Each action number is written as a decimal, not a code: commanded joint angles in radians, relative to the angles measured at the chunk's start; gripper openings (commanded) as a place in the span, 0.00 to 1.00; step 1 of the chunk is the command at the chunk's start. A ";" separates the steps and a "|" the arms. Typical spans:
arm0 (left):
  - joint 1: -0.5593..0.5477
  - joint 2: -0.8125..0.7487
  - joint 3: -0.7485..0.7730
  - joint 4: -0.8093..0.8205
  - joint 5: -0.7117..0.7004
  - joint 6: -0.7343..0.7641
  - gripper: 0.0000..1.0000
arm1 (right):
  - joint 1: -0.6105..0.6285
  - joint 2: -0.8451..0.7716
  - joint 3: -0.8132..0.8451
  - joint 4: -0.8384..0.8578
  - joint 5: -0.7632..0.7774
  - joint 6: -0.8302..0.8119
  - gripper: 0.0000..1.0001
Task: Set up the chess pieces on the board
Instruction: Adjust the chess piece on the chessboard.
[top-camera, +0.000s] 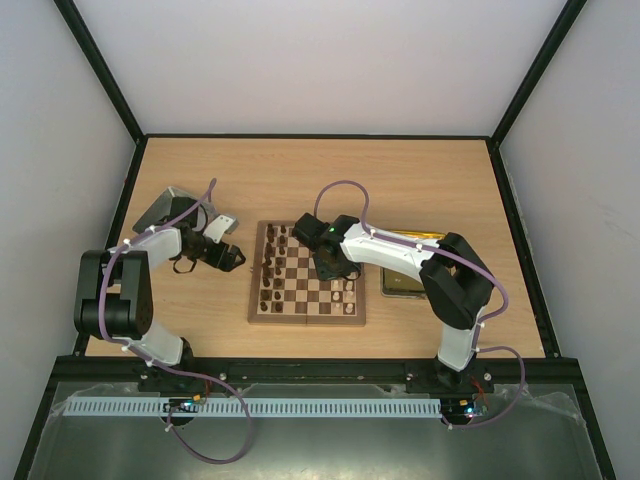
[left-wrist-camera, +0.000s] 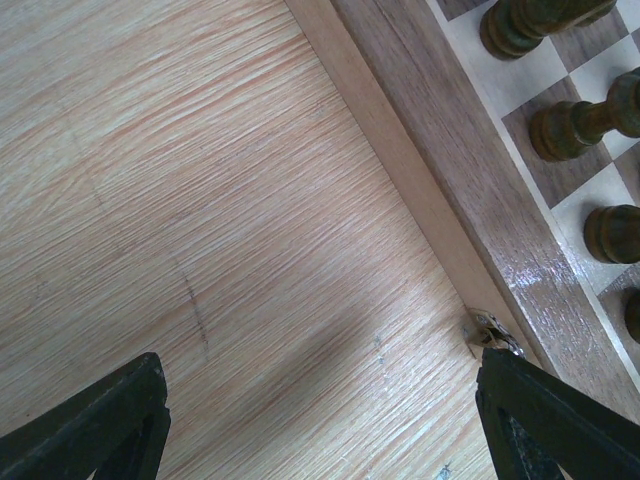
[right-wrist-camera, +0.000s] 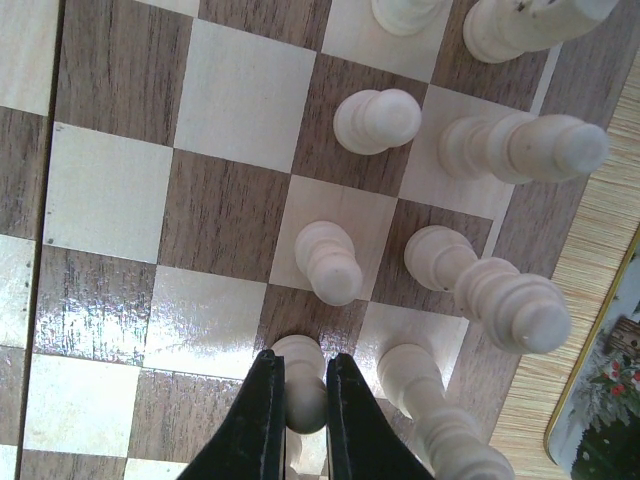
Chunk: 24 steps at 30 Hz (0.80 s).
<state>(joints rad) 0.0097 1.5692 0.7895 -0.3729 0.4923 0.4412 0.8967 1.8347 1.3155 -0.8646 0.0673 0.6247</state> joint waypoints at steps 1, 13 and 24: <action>-0.004 0.011 -0.003 -0.004 0.006 0.005 0.84 | -0.004 0.015 0.016 -0.013 0.025 0.002 0.02; -0.004 0.012 -0.003 -0.004 0.004 0.005 0.84 | -0.003 0.014 0.006 -0.004 0.015 0.003 0.11; -0.004 0.014 -0.004 -0.004 0.004 0.005 0.84 | -0.003 0.015 0.004 -0.001 0.005 0.001 0.13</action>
<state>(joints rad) 0.0097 1.5692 0.7895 -0.3729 0.4923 0.4412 0.8967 1.8347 1.3155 -0.8623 0.0620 0.6258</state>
